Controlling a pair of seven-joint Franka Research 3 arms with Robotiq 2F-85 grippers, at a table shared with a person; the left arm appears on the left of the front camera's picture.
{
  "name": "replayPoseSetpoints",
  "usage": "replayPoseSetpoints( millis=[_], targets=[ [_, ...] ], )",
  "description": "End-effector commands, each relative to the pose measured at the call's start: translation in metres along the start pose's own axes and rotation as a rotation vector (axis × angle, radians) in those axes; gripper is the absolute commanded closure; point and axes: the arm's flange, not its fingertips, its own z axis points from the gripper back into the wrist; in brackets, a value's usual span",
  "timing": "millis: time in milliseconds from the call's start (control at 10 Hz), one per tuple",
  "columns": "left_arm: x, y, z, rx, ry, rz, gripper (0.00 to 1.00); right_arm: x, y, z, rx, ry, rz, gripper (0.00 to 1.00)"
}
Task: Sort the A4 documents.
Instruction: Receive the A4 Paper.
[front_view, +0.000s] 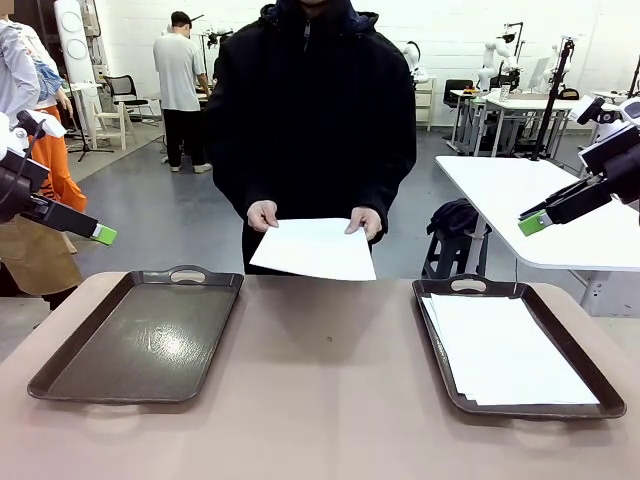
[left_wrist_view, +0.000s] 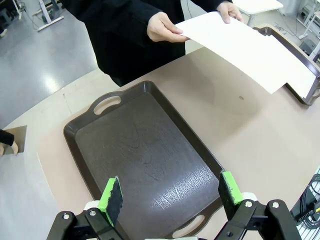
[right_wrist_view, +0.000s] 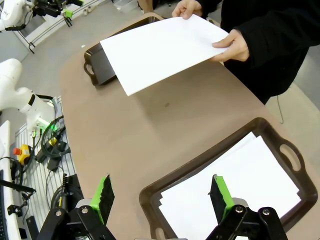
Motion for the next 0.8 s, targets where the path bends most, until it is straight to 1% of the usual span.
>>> replayPoseSetpoints(
  millis=[0,700],
  targets=[
    [-0.0013,0.0017,-0.0021,-0.006,-0.009,0.004,0.0,0.0007,0.0005,-0.0003,0.005,-0.008,-0.002,0.0],
    [-0.0013,0.0017,-0.0021,-0.006,-0.009,0.004,0.0,0.0007,0.0005,-0.0003,0.005,-0.008,-0.002,0.0]
  ],
)
